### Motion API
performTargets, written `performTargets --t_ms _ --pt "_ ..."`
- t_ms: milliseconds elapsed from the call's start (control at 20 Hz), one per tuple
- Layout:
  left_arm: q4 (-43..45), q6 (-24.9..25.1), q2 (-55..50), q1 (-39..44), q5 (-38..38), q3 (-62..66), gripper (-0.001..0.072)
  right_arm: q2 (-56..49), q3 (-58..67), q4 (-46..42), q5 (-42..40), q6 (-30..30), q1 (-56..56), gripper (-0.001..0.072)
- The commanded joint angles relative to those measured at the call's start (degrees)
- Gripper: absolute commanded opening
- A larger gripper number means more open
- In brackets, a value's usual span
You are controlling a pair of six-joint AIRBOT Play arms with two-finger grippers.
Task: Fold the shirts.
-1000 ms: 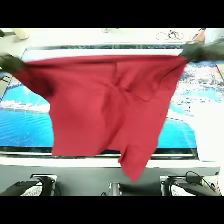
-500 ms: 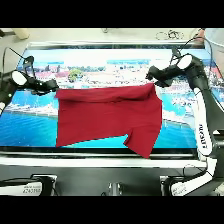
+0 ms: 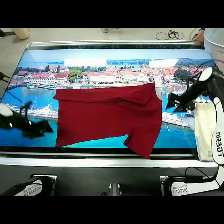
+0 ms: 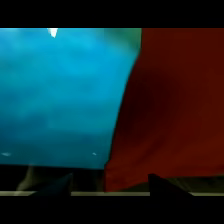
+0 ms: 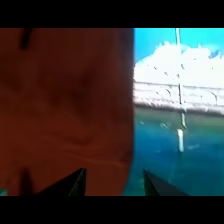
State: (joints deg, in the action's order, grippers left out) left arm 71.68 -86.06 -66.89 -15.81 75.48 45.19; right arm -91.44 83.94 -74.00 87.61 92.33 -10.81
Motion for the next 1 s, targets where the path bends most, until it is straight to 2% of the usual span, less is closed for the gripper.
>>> performTargets --t_ms 0,250,300,400,550,600,700,750,800,900,950 --pt "-6.86 3.43 5.4 -1.31 -8.13 -15.39 0.0574 1.79 -7.67 -0.59 -0.11 -2.19 -0.76 0.0352" --pt "-11.58 3.58 3.54 0.26 -15.23 -16.33 0.0573 1.79 -7.65 -1.77 -0.31 -3.72 -0.76 0.0365" --pt "-12.46 3.52 3.15 0.96 -16.9 -16.33 0.0526 1.79 -7.8 -3.08 -0.55 -4.26 -0.76 0.0399" --pt "-13.2 2.95 2.03 2.99 -18.56 -16.33 0.0419 1.79 -10.12 -4.02 -1.86 -6.03 -0.87 0.0542" --pt "-13.25 2.97 1.11 5.49 -18.56 -16.31 0.0096 1.73 -16.22 4.04 -8.68 -9.22 -0.81 0.0532" --pt "-13.25 2.99 1.38 5.53 -18.53 -16.24 0.0028 1.42 -17.77 7.15 -11.85 -9.51 -0.81 0.0531" --pt "-13.25 3.21 2.45 5.49 -17.86 -15.56 0.0026 0.0 -18.88 10.86 -15.85 -10.21 -0.81 0.0528" --pt "-13.25 3.63 3.41 5.49 -17.33 -14.91 0.0026 -1.01 -18.95 12.13 -17.25 -10.62 -0.81 0.0508" --pt "-13.22 3.85 4.72 5.49 -16.55 -14.08 0.0026 -1.95 -18.95 12.76 -18.23 -10.58 -0.7 0.0449" --pt "-13.25 3.56 7.54 5.49 -16.39 -12.13 0.0026 -3.85 -18.95 14.12 -17.27 -10.58 -0.7 0.0302" --pt "-13.25 3.58 8.85 5.46 -16.41 -10.86 0.0026 -4.44 -18.95 15.02 -15.54 -11.19 -0.7 0.0199"
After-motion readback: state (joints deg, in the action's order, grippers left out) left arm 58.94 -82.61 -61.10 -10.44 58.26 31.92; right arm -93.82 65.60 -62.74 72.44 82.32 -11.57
